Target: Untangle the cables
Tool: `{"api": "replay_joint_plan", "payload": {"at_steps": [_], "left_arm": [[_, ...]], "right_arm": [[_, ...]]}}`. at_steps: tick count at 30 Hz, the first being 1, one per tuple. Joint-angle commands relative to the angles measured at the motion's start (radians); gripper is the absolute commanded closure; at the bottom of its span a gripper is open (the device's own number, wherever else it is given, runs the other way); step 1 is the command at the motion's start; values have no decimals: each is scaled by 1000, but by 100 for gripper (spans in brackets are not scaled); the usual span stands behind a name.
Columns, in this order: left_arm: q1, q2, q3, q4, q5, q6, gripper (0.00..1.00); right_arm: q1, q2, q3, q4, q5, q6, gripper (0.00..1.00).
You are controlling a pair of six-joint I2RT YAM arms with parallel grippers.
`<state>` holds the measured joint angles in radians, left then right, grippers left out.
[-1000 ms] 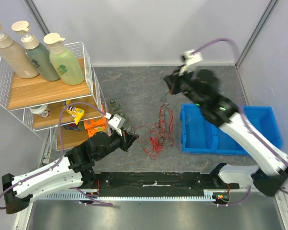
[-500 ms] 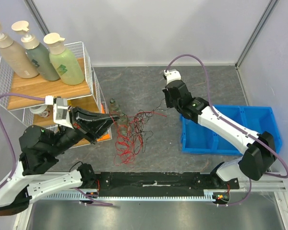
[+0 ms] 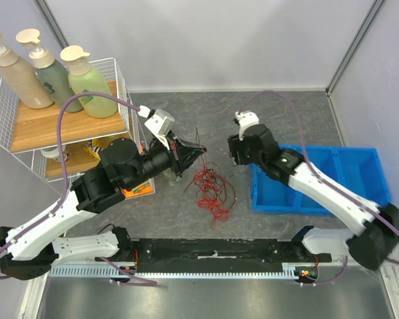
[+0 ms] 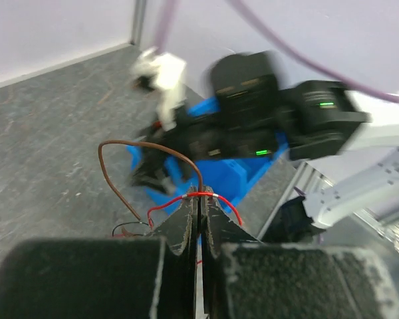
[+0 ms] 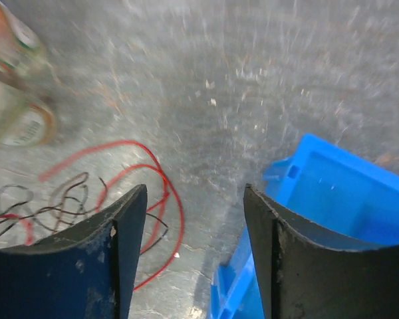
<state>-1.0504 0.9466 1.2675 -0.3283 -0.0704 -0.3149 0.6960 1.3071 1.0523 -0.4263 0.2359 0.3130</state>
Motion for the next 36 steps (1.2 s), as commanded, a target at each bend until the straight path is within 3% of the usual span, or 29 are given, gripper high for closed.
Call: {"api": "replay_joint_plan", "payload": {"at_steps": [1, 3, 6, 10, 15, 21, 25, 27, 28, 30, 31, 32, 33, 34, 36], "left_arm": [[0, -35, -22, 21, -138, -18, 98], [-2, -31, -33, 18, -149, -29, 98], [-2, -26, -36, 8, -169, -41, 98], [1, -22, -39, 8, -167, -49, 98], [0, -28, -39, 5, -167, -56, 98], [0, -28, -49, 17, -167, -70, 98], [0, -11, -51, 18, -184, -58, 98], [1, 0, -48, 18, -189, -47, 98], [0, 3, -46, 18, -190, -44, 98], [0, 15, -46, 18, -189, -27, 91], [0, 17, -49, 15, -190, -14, 75], [1, 21, -49, 6, -196, 0, 50], [0, 27, -48, -15, -209, 19, 19], [0, 29, -45, -46, -233, 31, 6], [1, 26, -52, -110, -275, 49, 5]], "right_arm": [[2, -215, 25, 9, -68, -11, 31], [8, -259, 5, 56, -276, -12, 31], [52, -351, -124, 304, -571, -9, 28], [96, -420, -230, 555, -644, 72, 23], [120, -353, -251, 737, -751, 173, 23], [184, -260, -247, 831, -751, 209, 24], [221, -230, -252, 856, -744, 235, 30], [224, -213, -265, 847, -730, 242, 44], [224, -209, -271, 848, -721, 245, 57], [224, -210, -272, 822, -705, 250, 93], [224, -221, -272, 810, -696, 255, 100], [224, -236, -267, 790, -681, 253, 100], [223, -249, -250, 735, -649, 244, 100], [223, -268, -229, 677, -612, 235, 100], [206, -266, -161, 531, -548, 230, 100]]}}
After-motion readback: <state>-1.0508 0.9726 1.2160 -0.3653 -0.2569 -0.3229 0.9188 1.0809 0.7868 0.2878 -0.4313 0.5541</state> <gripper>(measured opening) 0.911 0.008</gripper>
